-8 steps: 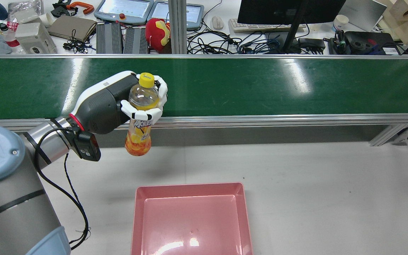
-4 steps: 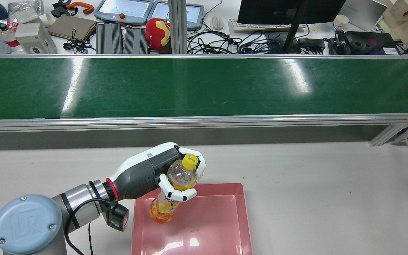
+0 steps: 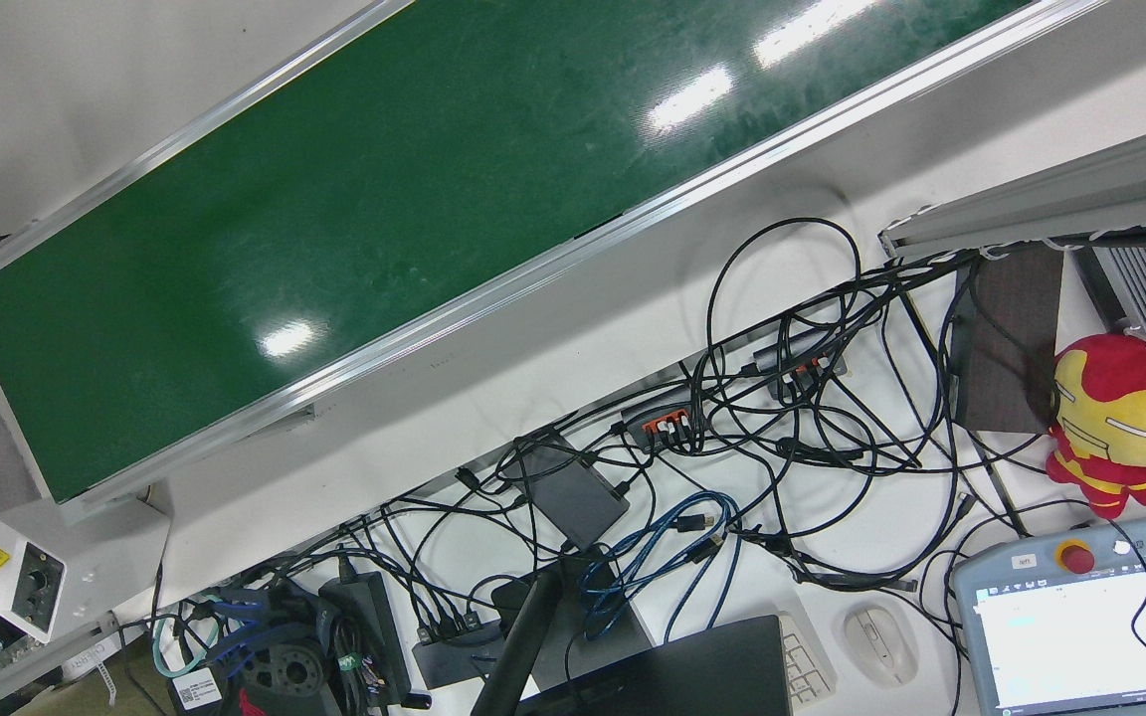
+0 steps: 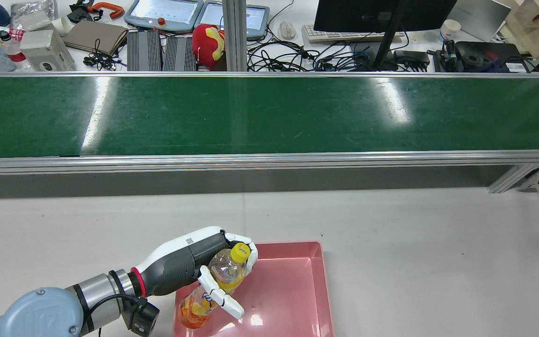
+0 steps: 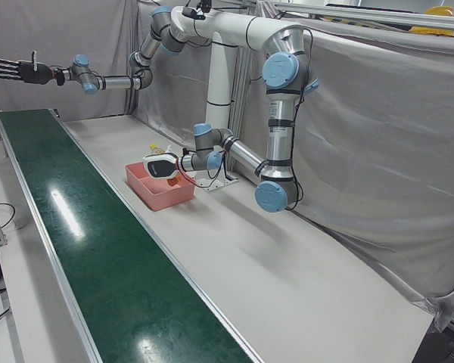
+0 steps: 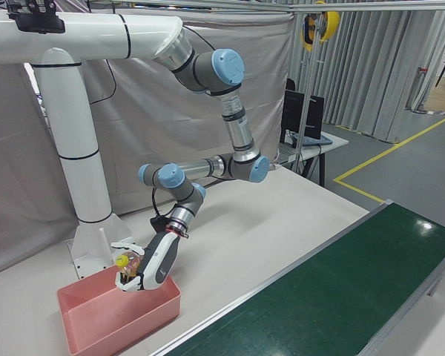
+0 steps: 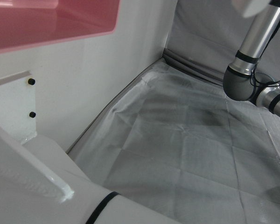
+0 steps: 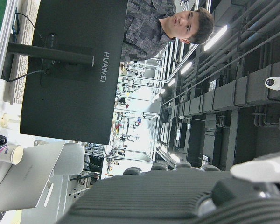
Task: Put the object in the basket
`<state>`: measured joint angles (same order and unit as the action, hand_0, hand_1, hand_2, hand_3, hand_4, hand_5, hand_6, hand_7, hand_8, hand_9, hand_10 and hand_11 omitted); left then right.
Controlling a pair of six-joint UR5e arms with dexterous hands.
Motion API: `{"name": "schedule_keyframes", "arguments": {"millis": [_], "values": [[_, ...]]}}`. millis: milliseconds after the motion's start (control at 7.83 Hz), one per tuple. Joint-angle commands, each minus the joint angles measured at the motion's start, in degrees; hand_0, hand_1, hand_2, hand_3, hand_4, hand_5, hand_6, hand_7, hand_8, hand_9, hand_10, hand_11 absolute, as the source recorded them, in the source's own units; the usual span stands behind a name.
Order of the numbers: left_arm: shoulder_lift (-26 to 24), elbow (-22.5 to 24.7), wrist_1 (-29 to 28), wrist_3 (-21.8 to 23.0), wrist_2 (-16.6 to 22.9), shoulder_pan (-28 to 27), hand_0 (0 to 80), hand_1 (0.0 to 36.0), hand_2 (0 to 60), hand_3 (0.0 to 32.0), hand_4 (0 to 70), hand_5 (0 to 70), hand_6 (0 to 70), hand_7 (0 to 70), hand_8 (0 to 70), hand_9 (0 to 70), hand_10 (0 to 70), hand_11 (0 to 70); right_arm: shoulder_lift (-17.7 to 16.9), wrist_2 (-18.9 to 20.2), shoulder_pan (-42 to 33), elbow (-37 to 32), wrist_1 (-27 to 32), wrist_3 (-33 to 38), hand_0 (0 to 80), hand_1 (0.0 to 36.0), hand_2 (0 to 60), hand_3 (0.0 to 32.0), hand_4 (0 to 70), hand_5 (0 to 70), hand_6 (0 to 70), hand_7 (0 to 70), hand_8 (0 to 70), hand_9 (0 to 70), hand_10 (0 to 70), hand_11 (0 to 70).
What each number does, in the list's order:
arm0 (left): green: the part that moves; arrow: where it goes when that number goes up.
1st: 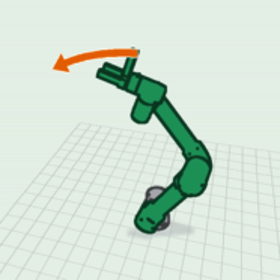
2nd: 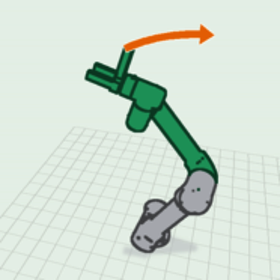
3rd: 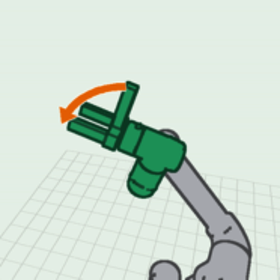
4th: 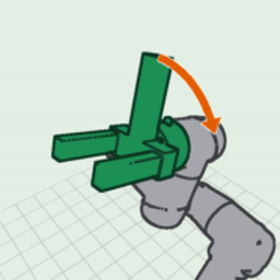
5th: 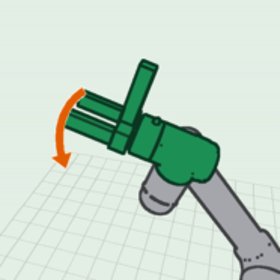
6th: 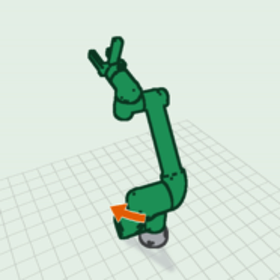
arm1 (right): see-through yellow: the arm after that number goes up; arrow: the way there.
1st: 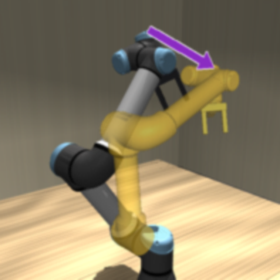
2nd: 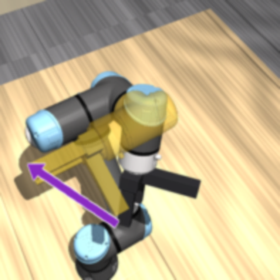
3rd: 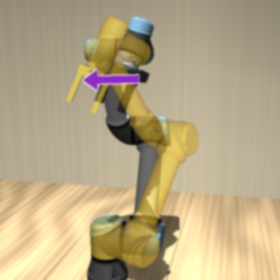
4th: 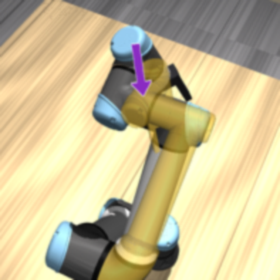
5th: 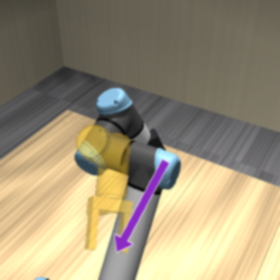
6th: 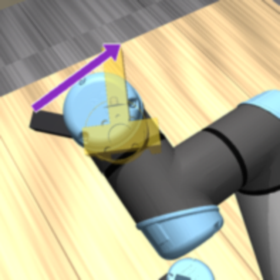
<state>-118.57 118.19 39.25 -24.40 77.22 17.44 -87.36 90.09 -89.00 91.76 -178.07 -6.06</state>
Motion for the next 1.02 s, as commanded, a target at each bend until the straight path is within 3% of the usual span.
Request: {"name": "schedule_keyframes", "arguments": {"millis": [0,128,255,511,638,894], "values": [[0.6,0.2,0.6,0.0,0.1,-1.4,55.4,7.0,0.0,0.0,10.9,49.1,1.8,7.9,7.0,9.6,14.4,22.5,0.0,0.0,0.1,0.0,0.0,0.0,0.0,0.0,0.0,0.0,0.0,0.0,0.0,0.0,0.0,0.0,0.0,0.0],[0.5,0.8,-0.6,0.6,0.3,-1.0,55.6,8.9,0.0,0.0,9.6,36.6,0.1,6.8,1.7,2.0,10.9,17.7,0.0,0.0,0.1,0.0,0.0,0.0,0.0,0.0,0.0,0.0,0.0,0.0,0.0,0.0,0.0,0.0,0.0,0.0],[0.5,3.0,-0.5,0.6,0.3,-0.7,59.2,10.9,0.0,0.0,7.5,25.3,0.0,5.9,0.0,0.0,8.6,14.7,0.0,0.0,0.1,0.0,0.0,0.0,0.0,0.0,0.0,0.0,0.0,0.0,0.0,0.0,0.0,0.0,0.0,0.0],[0.5,6.1,-0.3,0.9,0.3,0.9,60.5,11.5,0.0,1.6,2.8,22.2,0.0,4.4,0.0,0.0,6.8,12.3,0.0,0.0,0.0,0.0,0.0,0.0,0.0,0.0,0.0,0.0,0.0,0.0,0.0,0.0,0.0,0.0,0.0,0.0],[0.6,8.5,1.8,1.0,0.4,4.2,61.0,11.9,0.0,2.4,2.1,21.3,0.0,4.4,0.0,0.0,7.0,12.5,0.0,0.0,0.0,0.0,0.0,0.0,0.0,0.0,0.0,0.0,0.0,0.0,0.0,0.0,0.0,0.0,0.0,0.0],[2.4,17.3,8.0,1.2,0.4,10.9,55.0,9.8,0.0,0.0,2.7,33.1,0.0,6.5,0.0,0.0,7.1,12.2,0.0,0.0,0.1,-0.1,0.0,0.0,0.0,0.0,0.0,0.0,0.0,0.0,0.0,0.0,0.0,0.0,0.0,0.0]]}}
